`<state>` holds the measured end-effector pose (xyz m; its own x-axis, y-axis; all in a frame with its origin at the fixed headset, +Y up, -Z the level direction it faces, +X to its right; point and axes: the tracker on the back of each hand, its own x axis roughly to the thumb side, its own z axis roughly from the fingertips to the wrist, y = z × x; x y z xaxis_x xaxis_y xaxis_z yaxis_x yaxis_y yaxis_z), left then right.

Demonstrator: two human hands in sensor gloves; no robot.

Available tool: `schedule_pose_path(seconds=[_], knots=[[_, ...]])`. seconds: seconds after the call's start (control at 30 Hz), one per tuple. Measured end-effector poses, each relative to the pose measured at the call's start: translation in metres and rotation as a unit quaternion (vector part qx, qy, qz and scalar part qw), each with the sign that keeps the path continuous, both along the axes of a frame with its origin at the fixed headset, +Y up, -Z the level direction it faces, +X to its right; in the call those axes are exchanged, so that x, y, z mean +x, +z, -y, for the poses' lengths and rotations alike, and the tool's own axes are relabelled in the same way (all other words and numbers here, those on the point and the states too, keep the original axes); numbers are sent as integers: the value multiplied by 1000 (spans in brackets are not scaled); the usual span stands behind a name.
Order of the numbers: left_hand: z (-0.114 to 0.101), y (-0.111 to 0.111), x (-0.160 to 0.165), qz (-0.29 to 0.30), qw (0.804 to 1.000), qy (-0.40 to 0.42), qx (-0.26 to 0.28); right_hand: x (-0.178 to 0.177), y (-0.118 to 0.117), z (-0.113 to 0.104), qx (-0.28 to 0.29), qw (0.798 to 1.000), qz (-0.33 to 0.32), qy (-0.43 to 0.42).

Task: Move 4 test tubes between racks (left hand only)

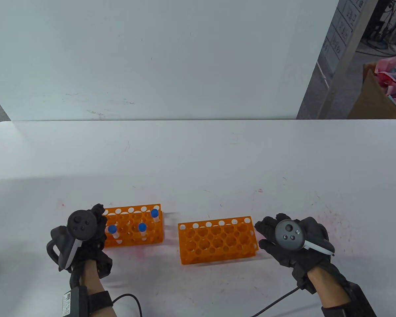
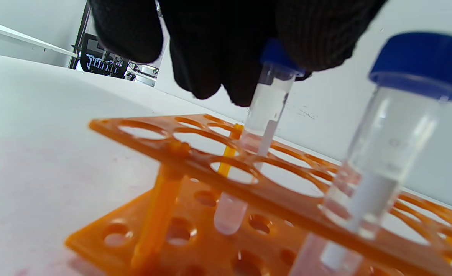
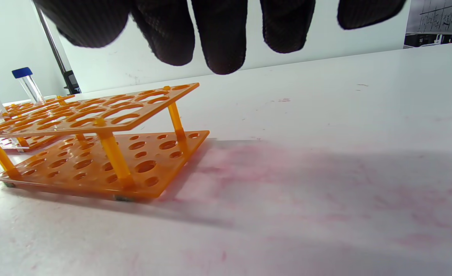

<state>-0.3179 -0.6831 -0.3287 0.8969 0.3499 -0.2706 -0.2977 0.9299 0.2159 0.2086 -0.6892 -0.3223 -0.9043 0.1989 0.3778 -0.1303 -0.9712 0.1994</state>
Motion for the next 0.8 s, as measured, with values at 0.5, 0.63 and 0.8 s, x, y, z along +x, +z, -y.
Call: schedule_pose_path(seconds=[0.5,0.63,0.8], knots=[[-1,2,-1,-16,1000,11,11,1,-1,0,-1,1000,0,3],[-5,3,4,-30,999,-17,-10,2,0,0,-3,1000,4,4],[-16,8,13,-20,998,-44,35,3,-1,-1,-2,1000,6,2]])
